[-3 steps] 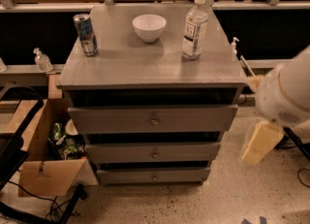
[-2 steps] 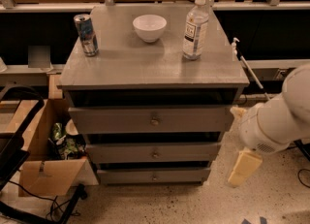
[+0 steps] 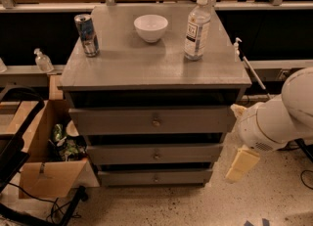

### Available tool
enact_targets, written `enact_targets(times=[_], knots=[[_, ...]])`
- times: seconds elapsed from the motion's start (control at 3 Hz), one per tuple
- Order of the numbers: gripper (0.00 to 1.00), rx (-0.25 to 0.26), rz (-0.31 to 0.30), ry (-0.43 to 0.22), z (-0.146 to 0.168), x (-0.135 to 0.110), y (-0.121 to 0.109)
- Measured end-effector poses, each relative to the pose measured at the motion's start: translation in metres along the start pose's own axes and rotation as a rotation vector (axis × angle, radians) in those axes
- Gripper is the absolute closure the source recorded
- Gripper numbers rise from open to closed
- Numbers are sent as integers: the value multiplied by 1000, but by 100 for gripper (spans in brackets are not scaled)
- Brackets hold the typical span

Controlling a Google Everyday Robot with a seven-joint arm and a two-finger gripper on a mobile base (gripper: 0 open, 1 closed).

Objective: Open middle drawer

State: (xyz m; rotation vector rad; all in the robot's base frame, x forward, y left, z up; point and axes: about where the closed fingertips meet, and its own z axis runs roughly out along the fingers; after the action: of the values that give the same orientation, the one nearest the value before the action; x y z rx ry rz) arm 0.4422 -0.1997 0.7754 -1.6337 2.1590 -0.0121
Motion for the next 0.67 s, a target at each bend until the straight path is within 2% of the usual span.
enact_targets(times=[0.33, 0.67], knots=[[0, 3, -4, 33, 49, 6, 11], [0, 68, -75, 79, 121, 23, 12]])
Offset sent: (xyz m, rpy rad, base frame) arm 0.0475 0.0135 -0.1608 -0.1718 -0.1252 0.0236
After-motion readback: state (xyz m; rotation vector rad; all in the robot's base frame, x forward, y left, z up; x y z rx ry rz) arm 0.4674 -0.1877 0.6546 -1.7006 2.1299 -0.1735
